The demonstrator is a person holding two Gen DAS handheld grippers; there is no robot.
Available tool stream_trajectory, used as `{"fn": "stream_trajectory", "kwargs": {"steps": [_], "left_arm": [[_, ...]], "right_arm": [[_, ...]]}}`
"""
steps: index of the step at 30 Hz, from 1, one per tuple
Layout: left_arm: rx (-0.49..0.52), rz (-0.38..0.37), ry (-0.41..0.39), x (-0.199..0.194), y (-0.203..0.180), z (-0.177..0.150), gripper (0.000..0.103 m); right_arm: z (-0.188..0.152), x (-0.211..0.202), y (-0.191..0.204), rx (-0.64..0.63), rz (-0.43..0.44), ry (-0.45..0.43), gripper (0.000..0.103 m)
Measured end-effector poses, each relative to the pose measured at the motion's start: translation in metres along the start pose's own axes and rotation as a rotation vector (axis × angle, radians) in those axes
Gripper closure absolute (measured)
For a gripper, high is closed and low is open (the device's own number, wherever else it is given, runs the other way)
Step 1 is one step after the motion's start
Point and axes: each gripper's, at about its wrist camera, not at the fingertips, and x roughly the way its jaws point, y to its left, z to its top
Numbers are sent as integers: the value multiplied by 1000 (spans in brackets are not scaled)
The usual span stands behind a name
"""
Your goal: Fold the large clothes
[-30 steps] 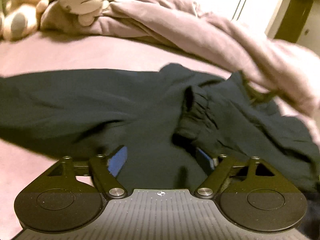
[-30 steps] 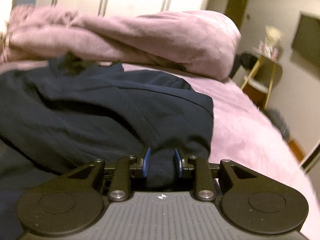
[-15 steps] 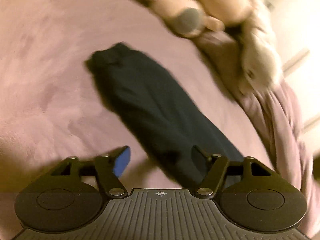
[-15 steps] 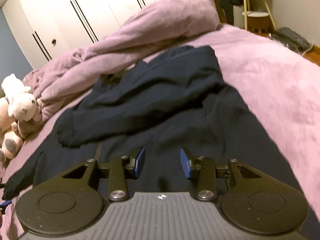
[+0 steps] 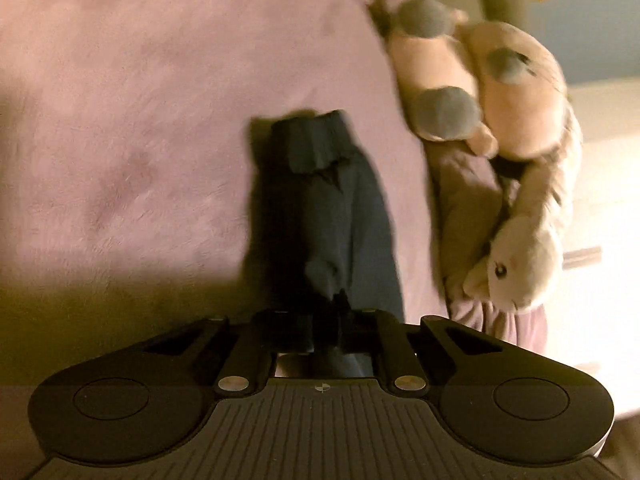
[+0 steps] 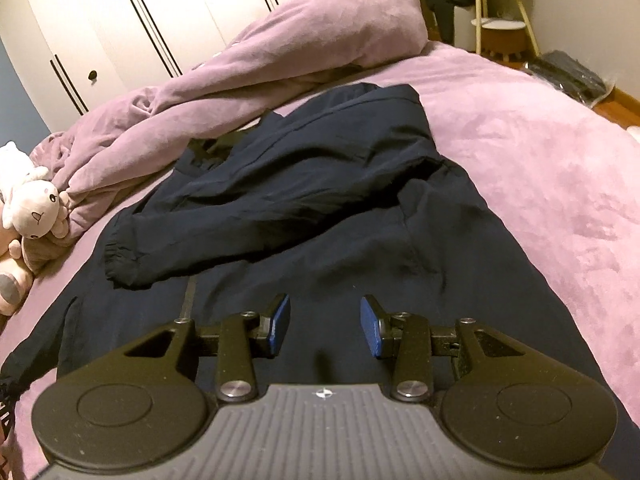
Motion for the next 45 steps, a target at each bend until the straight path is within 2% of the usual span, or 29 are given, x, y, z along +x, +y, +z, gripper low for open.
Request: {"fn": "stream_trajectory", "kwargs": {"steps": [3,5,8,10,12,14,16,18,19,22,24,27,31,34,36,41,45], "left_arm": [[180,-26,-29,-21,-34,-8,93],[308,-98,-22,-34,-68,-23,93],[481,-276,60,-57,-133,-70,93],[598,-418,147,-75,-179,-123,93],[670,-535,253,-88,-210,-179,92],[730,-606,360,-96,-230,-238,83],[761,-625,485,-98,-231,-290,53],[814,-599,551,-99,-221,-324,50],[863,-567,557,-100,-212,-337,50],[1021,-424,505,-102,-190,-352,48],[1093,-303,453,-99,-177,-348,48],[1136,-159,356,-95,-162,-327,46],[1132,-54,255,-92,-152,-289,41],[1117,-12,214,-89,-142,-267,37],[1130,10,236,-82,-138,-263,37],[1169,3,284,-74,-127,-278,37],[1172,-24,321,-74,-122,-290,37]], "right_arm": [[1,-3,-7,15,1,-7,64],[2,-6,-13,33,11,-13,64],[2,-11,-23,59,27,-16,65],[0,-13,-29,81,44,-9,64],[-2,-17,-35,100,56,-4,64],[-3,-24,-42,114,66,-9,64],[-2,-31,-48,123,78,-15,65],[0,-37,-55,129,100,-5,64],[1,-39,-58,128,112,1,64],[4,-38,-66,114,132,22,64],[5,-30,-68,118,156,47,64],[7,-6,-59,136,213,103,63],[10,36,-33,186,317,189,58],[10,69,-10,230,395,259,50],[8,89,1,273,424,309,46],[11,107,16,343,432,307,41],[13,112,33,301,462,335,41]]}}
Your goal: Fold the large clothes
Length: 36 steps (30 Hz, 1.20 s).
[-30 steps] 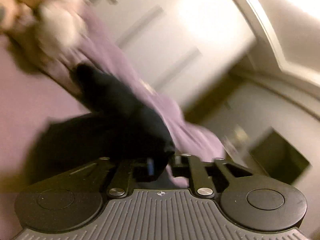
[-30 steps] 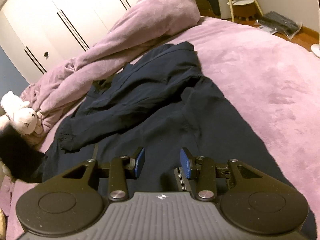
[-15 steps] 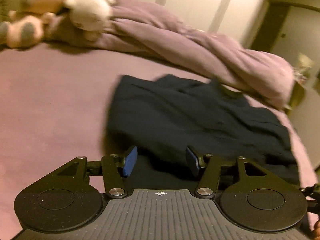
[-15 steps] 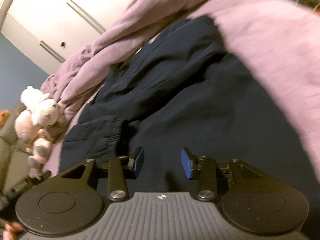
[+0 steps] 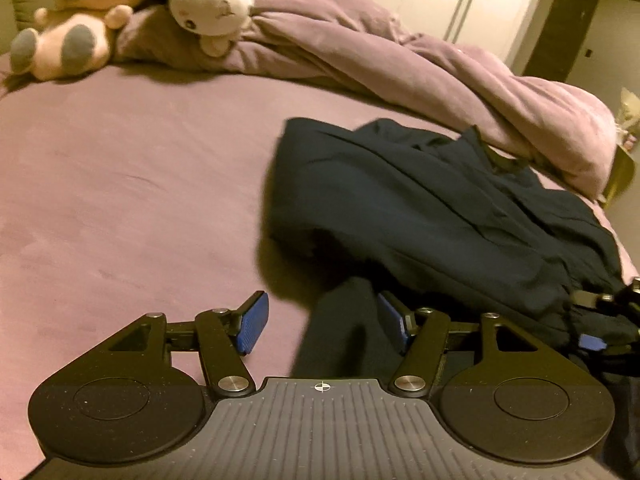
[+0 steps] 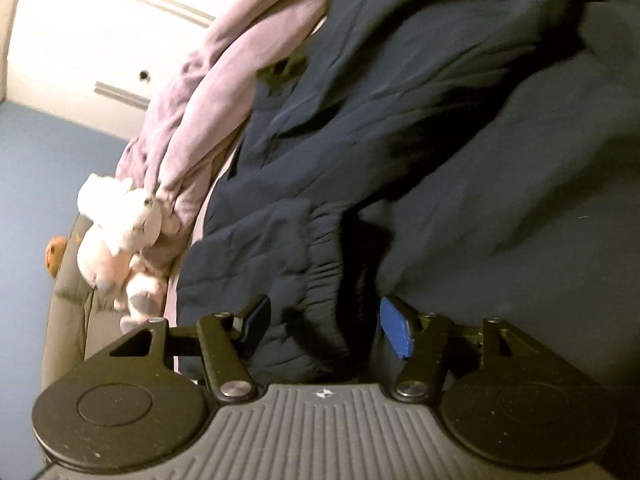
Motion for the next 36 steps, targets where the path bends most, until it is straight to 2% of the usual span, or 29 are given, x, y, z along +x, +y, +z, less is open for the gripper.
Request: {"fn": "stream_trajectory", "kwargs": {"steps": [3,4,6,8,9,11,15,17,20,23,26,29,30,31,33,36], "left_arm": [[17,-11,16,8,-11,-4,37],[24,-10,24,11,-15,-5,37],[40,-4,33,14,-20,-7,37],[59,8,36,19,-26,-7,37],[68,19,38,22,-30,-6,37],[78,24,37,28,-37,-4,37],[69,55,54,47,-47,8,37],[68,47,56,55,-52,15,37],[68,45,57,67,-61,23,36],[67,37,74,79,-65,28,36],[79,57,84,88,-65,32,36],[68,58,91,91,-62,34,36],[62,58,97,93,-60,35,36],[57,56,101,93,-59,35,36],[57,57,103,93,-58,35,36],[64,61,106,93,-59,35,36]], "right_arm": [[-2,17,4,-11,5,29,42],[-1,20,4,-4,13,29,51],[0,22,11,-18,-3,20,61],[1,19,31,-133,-52,8,74],[2,15,44,-210,-76,-19,90],[4,-1,73,-363,-79,-99,90],[19,-40,113,-520,-57,-271,91],[32,-56,121,-597,-119,-369,91],[59,-62,111,-630,-286,-458,91],[86,-60,80,-585,-401,-470,91],[109,-58,40,-454,-363,-399,88],[111,-59,11,-327,-301,-376,71],[109,-62,4,-305,-290,-374,58],[104,-68,-5,-283,-281,-373,49],[97,-68,-18,-239,-245,-352,45],[92,-65,-35,-167,-186,-322,45]]}}
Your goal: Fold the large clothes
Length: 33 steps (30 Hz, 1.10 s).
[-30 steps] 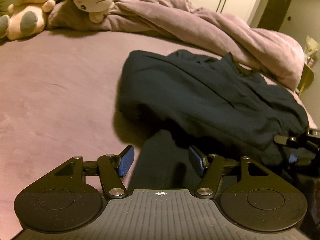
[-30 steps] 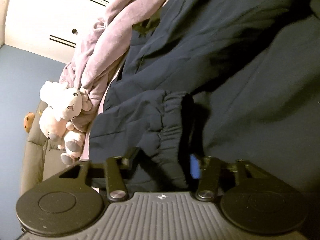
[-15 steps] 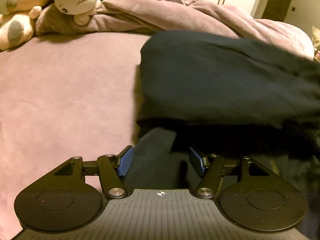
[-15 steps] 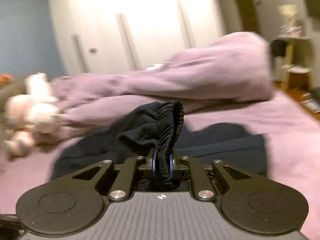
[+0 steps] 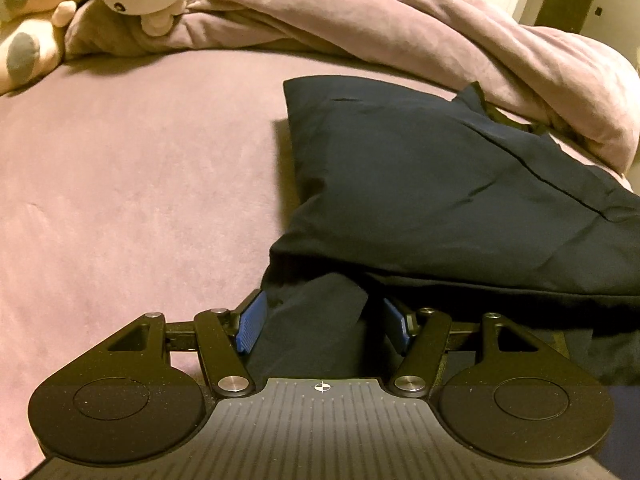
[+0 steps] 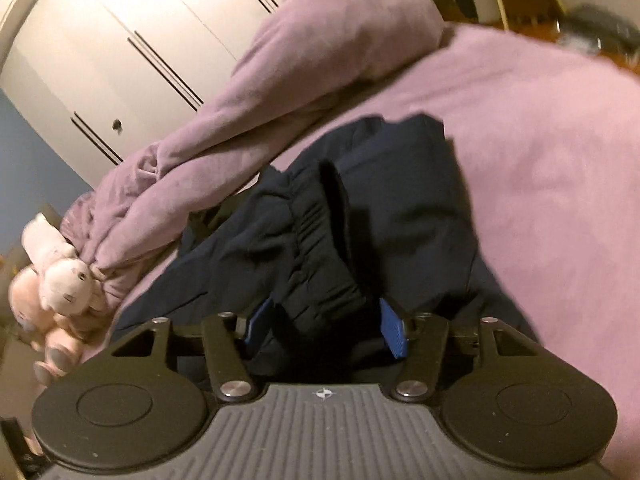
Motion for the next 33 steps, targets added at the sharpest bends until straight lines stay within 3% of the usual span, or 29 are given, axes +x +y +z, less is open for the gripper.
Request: {"fn": "stream_trajectory", "kwargs": {"steps": [2,3,4,8,9,12,17,20,22,25,28,30,33], "left_arm": [[5,2,2,0,-1,0,36],[9,5,1,1,-2,1,36],[13,8,-2,1,-2,1,36],[27,25,-4,3,-4,1,36],[29,32,-7,3,-4,1,36],[43,61,-20,0,-1,4,33],[63,24,8,2,1,1,28],[97,32,32,-2,-3,-6,31],[102,4,43,-17,-1,-8,32],[134,-39,-3,-49,4,-9,30],[207,-28,-112,-76,0,-2,25],[209,-20,-157,-79,-8,8,25],[172,-47,-190,-63,-27,24,25]], "right_arm": [[-3,5,-8,55,30,5,45],[-4,9,-7,78,44,6,51],[-4,10,-5,86,48,0,66],[0,16,14,56,42,-30,77],[2,16,21,34,34,-42,84],[8,8,47,-104,-73,-108,87],[24,-16,43,-167,-195,-245,88],[24,-1,26,-180,-246,-171,85],[22,2,16,-176,-253,-128,78],[24,-23,9,-138,-244,-214,65],[22,-40,24,-223,-341,-324,65],[17,-37,39,-276,-321,-346,65],[1,-4,81,-372,-196,-252,65]]}}
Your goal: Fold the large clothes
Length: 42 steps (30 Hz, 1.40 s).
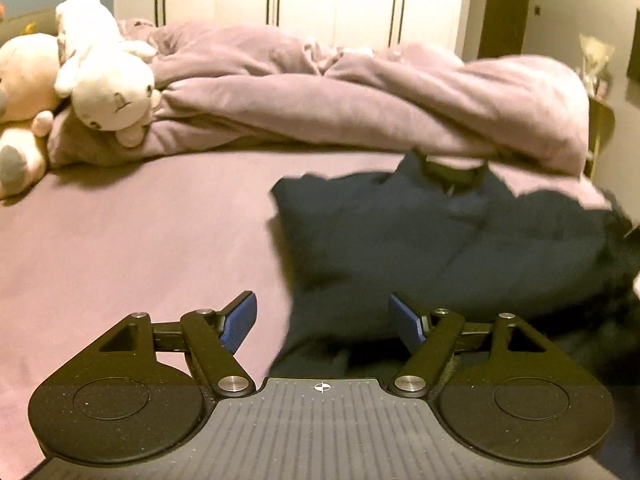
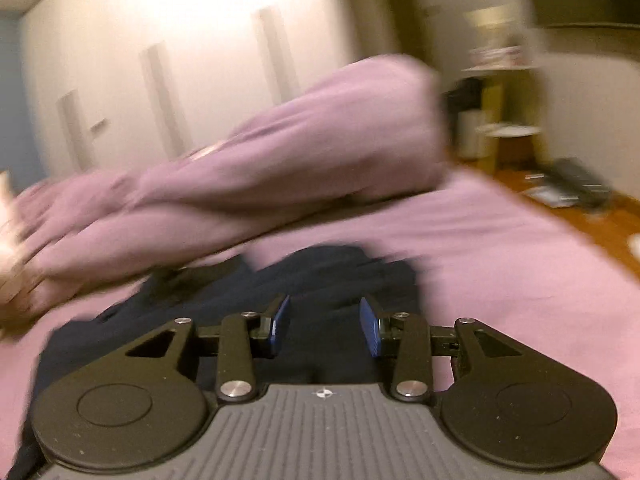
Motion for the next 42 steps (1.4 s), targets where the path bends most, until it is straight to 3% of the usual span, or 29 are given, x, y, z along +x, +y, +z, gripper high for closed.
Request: {"fn": "stream_trajectory", "kwargs": {"steps": [2,5,7,11,13,15,20,26,30,34,39,42], "left_arm": [[-22,-8,-5,21,-13,5,25],[-22,-9,-6,55,-29,5,25],[16,23,17,79,-38,1,24],[12,60,28,100,-39,-9,13],[21,54,25,101,-35,-14,12],[38,49,18,98,-32,-17,12],[-6,40,47,81,-15,-22,12],[-21,66,69,72,-15,-22,12],[-67,69,106,80,-17,-24,11],[-92,92,129,76,-15,-22,12],[28,100,136,33,-16,-30,18],[82,113,125,-16,-5,-54,19]], "right_arm": [[-17,26,46,-136,110,58,65],[-40,56,93,-307,139,98,66],[-48,71,103,-383,106,105,66],[-44,91,66,-394,-10,101,67],[-40,93,26,-359,-44,92,76],[-36,84,-3,-335,-27,77,85],[-32,56,-32,-245,-35,68,85],[-38,25,1,-321,-97,67,75],[-48,43,-7,-356,-160,153,75],[-56,54,10,-489,-229,165,75],[-48,27,22,-466,-233,214,73],[-58,-27,15,-400,-148,253,57]]}}
